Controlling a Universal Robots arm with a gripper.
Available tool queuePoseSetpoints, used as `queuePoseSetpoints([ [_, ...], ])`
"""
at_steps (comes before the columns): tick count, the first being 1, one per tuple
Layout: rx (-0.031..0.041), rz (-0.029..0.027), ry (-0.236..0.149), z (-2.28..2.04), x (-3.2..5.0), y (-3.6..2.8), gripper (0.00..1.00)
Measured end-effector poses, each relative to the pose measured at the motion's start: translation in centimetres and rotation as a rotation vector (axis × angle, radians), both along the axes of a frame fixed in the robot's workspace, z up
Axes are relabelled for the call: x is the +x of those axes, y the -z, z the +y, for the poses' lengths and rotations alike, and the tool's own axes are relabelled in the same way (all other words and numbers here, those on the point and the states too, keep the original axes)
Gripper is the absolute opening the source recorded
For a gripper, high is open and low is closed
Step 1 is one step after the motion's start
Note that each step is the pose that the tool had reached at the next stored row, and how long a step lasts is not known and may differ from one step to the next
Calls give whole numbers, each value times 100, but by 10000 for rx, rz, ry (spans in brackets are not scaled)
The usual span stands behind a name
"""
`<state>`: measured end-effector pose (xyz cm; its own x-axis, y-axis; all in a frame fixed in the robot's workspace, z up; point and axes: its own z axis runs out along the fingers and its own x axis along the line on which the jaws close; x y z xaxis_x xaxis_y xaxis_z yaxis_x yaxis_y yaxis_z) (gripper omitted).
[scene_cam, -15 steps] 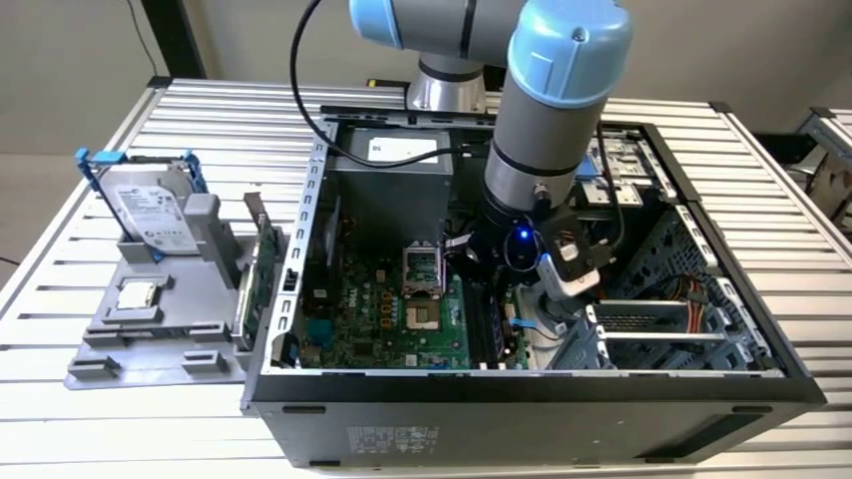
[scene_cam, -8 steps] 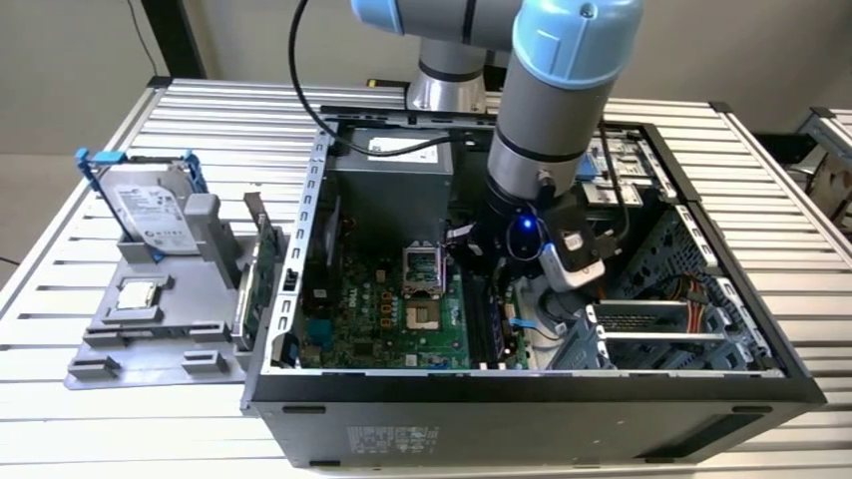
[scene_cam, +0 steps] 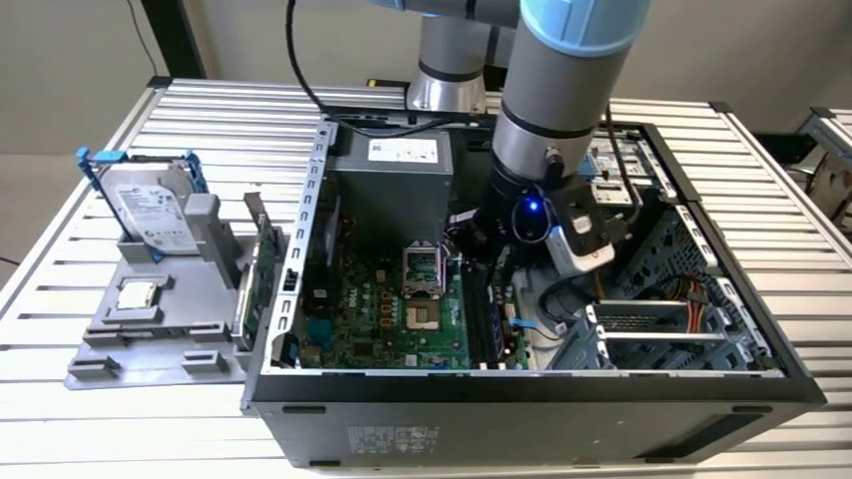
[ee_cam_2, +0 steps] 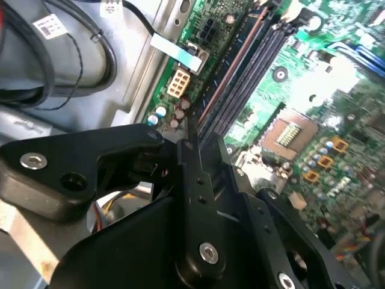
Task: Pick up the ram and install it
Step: 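Insert the ram into the slot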
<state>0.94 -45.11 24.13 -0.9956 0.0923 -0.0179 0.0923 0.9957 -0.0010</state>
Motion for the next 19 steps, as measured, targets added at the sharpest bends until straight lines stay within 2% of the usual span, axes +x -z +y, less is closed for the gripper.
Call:
queuePoseSetpoints([
  [3,0,0,15,0,0,-135,100],
  [5,-1,0,39,0,0,-198,100],
  [19,2,-1,46,0,0,-210,100],
])
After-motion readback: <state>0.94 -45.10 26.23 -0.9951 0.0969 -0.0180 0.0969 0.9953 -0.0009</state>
